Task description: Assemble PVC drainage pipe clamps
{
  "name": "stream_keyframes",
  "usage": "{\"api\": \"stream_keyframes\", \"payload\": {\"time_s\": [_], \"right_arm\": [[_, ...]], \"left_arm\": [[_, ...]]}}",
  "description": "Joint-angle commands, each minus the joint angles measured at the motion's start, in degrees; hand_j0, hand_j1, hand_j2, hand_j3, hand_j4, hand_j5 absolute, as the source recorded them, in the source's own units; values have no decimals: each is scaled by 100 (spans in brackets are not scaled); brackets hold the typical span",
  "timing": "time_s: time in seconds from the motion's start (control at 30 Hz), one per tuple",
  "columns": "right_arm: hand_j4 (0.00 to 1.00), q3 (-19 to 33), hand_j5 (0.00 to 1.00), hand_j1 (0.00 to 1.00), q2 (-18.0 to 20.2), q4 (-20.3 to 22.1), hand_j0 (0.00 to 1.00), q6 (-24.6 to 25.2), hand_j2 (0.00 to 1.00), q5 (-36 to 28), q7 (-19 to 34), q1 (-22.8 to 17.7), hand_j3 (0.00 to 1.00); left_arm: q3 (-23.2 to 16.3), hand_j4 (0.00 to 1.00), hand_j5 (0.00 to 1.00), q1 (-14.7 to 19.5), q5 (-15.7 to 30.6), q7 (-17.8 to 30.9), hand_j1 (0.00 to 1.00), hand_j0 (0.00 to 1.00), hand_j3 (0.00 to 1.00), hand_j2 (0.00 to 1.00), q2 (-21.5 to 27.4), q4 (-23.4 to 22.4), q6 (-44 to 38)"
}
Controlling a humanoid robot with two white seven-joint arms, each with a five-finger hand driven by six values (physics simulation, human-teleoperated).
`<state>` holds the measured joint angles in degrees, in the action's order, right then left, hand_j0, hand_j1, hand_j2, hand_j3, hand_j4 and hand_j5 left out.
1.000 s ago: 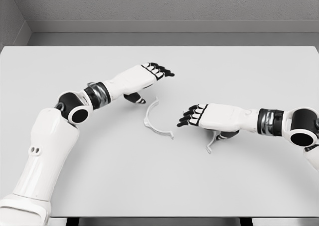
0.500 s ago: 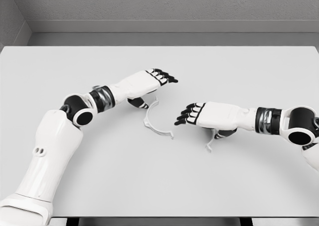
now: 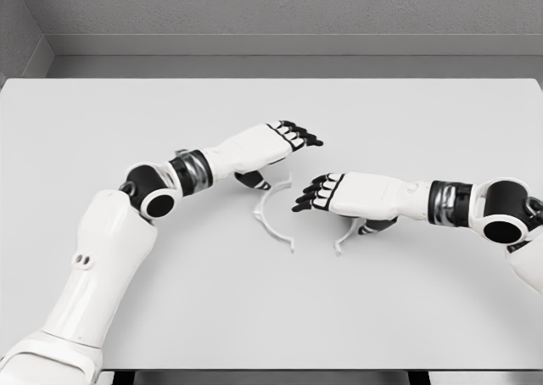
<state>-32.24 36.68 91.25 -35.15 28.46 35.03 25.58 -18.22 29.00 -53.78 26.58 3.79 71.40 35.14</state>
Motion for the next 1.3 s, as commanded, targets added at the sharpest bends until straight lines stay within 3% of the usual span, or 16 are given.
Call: {"api": "stream_keyframes", "payload": {"time_s": [0.0,0.23,0.27,0.4,0.5,0.73,0.87,0.9,0.97,1.1,1.17,1.27], "right_arm": [[100,-10,100,100,-3,-20,100,15,100,-34,-3,0,100],[100,-10,100,100,-64,-2,100,15,100,-34,-3,53,100],[100,-19,100,100,-64,15,100,15,100,-42,-3,44,100],[100,-98,100,100,-73,147,100,15,100,-42,-3,53,100],[100,-142,100,100,-82,419,100,15,100,-42,-3,53,100],[100,-124,100,100,-152,709,100,15,100,-51,-3,149,100],[100,-37,100,100,-117,771,100,15,100,-69,-3,141,100],[100,7,100,100,-56,815,100,15,100,-78,-3,141,100],[100,903,100,100,524,938,100,15,100,-297,-3,-96,100],[100,2389,100,100,1113,692,100,15,100,-938,-3,-756,100],[100,2583,100,100,1465,227,100,15,100,-1553,-3,-773,100],[100,2565,100,100,1834,-486,100,15,100,-2099,-3,-765,100]], "left_arm": [[-15,100,100,0,43,-3,100,100,100,100,-54,32,-14],[99,100,100,79,131,-3,100,100,100,100,25,32,-14],[398,100,100,62,192,-3,100,100,100,100,157,85,-14],[548,100,100,9,1194,-3,100,100,100,100,1071,366,-14],[855,100,100,-105,1282,-3,100,100,100,100,1238,524,-14],[715,100,100,-431,1177,5,100,100,100,100,1423,551,-14],[495,100,100,-650,1177,5,100,100,100,100,1546,867,-14],[477,100,100,-650,1168,5,100,100,100,100,1546,902,-14],[425,100,100,-677,1177,5,100,100,100,100,1546,946,-14],[152,100,100,-668,1168,5,100,100,100,100,1502,999,-14],[-6,100,100,-659,1150,-3,100,100,100,100,1467,981,-14],[29,100,100,-633,685,5,100,100,100,100,1142,885,-14]]}}
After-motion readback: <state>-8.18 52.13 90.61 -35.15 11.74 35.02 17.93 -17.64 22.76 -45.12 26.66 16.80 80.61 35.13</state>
